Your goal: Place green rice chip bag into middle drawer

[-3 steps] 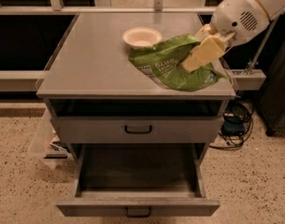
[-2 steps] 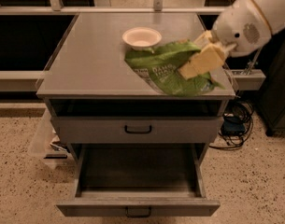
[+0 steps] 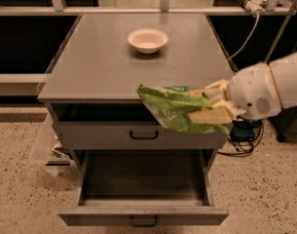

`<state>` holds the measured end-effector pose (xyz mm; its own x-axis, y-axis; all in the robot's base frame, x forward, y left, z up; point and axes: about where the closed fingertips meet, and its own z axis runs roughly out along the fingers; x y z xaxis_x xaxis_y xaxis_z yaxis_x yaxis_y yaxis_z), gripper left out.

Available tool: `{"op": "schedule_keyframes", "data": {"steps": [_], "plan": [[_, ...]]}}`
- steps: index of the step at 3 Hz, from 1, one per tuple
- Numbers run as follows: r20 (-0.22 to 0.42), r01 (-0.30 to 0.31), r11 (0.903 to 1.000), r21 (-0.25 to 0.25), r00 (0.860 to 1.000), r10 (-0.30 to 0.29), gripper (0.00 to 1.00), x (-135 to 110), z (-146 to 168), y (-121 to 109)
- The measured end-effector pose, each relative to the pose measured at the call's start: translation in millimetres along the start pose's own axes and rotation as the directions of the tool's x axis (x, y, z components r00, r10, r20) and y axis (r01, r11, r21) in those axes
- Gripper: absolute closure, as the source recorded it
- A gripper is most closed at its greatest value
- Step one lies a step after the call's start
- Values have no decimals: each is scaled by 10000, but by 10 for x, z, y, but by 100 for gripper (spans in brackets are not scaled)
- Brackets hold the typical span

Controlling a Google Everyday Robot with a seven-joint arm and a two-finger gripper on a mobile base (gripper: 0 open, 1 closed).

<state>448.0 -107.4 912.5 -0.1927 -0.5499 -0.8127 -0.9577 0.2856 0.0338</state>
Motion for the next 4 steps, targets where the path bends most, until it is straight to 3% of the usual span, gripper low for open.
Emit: {"op": "schedule_keyframes", "data": {"steps": [1, 2, 3, 4], "plan": [[244, -1342, 9906, 247, 9907, 1336, 100, 811, 411, -4], [-8, -2718, 9623, -98, 9624, 2718, 100, 1584, 909, 93], [-368, -3947, 9186, -208, 9185, 3938, 100, 2223, 1248, 158], [-768, -4532, 8914, -104, 8891, 4512, 100, 2586, 1479, 151]]}}
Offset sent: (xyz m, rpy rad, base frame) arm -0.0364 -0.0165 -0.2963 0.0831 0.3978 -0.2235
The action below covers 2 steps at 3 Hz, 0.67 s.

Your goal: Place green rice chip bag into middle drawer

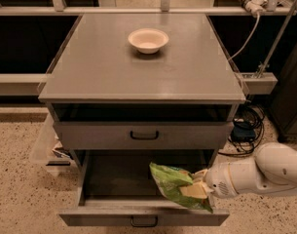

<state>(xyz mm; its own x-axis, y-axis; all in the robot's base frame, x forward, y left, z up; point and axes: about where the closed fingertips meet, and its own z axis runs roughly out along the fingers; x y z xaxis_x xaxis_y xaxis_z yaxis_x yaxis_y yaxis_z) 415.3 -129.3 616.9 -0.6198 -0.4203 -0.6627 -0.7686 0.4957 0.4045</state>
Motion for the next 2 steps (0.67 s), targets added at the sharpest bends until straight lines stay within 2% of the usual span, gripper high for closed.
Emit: {"op": "schedule_keyframes", "data": {"steps": [2], "plan": [[-8, -62, 9999, 96, 10000, 62, 100, 19, 21, -28]]}}
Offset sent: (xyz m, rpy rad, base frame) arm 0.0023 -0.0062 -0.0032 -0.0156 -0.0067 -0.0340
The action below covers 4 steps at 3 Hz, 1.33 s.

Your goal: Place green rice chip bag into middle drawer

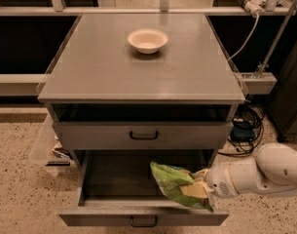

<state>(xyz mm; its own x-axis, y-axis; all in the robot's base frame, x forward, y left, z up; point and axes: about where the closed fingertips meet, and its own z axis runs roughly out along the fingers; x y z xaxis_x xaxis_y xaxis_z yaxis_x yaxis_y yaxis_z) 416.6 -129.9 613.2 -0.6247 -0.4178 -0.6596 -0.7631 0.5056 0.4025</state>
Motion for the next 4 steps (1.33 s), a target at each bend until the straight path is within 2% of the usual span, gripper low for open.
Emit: {"op": "schedule_keyframes", "data": {"steps": [1, 2, 4], "plan": [[-41, -336, 9994, 71, 9994, 336, 100, 71, 146, -229], [-150, -722, 9974, -3, 9973, 722, 100, 163, 435, -550], [-553, -1361, 9905, -183, 9893, 1349, 100, 403, 916, -942]]}}
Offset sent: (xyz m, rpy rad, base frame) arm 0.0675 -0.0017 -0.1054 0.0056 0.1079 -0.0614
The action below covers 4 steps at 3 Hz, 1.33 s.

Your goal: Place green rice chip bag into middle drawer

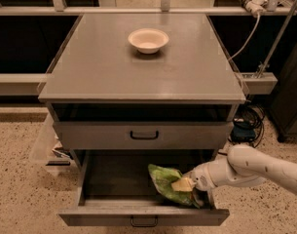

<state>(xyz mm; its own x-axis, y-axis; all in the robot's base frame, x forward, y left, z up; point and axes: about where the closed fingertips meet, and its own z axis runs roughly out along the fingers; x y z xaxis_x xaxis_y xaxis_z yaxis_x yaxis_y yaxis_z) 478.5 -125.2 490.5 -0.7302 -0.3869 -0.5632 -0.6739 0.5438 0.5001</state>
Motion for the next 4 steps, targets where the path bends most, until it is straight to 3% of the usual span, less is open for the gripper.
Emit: {"op": "schedule_keyframes", "data": {"steps": [4], "plan": [[-31, -27, 10000, -39, 10000, 26, 13, 11, 33, -11]]}}
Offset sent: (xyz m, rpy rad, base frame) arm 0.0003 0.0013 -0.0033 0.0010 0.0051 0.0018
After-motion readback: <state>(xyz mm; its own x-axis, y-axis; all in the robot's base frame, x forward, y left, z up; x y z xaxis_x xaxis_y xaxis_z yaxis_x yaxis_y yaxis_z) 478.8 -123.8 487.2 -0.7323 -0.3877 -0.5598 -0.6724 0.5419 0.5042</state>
